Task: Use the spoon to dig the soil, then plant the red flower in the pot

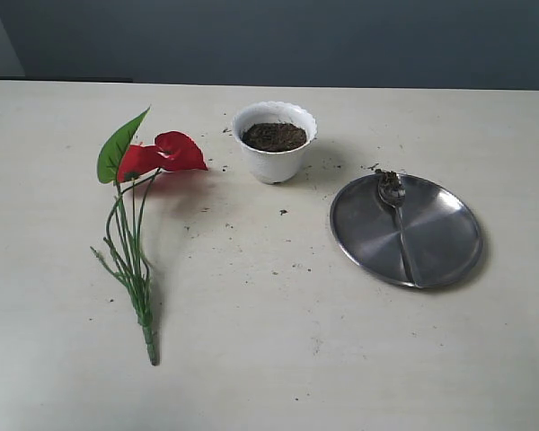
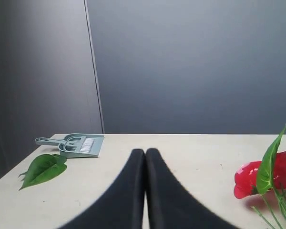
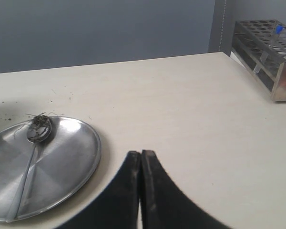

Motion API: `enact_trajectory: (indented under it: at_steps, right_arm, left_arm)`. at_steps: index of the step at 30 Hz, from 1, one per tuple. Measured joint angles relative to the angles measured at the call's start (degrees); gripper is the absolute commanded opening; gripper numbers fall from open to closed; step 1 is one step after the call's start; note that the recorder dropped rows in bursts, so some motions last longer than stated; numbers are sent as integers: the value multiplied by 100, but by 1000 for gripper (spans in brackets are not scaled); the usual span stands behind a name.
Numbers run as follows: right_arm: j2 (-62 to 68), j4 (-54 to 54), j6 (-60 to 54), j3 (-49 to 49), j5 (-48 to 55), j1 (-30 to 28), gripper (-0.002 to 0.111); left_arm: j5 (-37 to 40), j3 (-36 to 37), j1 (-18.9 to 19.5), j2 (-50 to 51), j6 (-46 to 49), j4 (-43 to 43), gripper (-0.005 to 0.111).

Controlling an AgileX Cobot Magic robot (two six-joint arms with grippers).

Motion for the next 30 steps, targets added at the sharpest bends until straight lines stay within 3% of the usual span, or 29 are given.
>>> enact_trajectory:
  at_steps: [8, 16, 23, 30]
  right_arm:
    - [0, 12, 0, 0, 0, 0, -1]
    - [0, 12, 0, 0, 0, 0, -1]
    - [0, 12, 0, 0, 0, 0, -1]
    - [0, 12, 0, 0, 0, 0, -1]
  left_arm:
    - [-188, 0, 0, 0, 0, 0, 0]
    - [-1271, 0, 0, 0, -214, 0, 0]
    - [-1271, -434, 0, 0, -689, 11, 0]
    - [-773, -1227, 0, 207, -775, 198, 0]
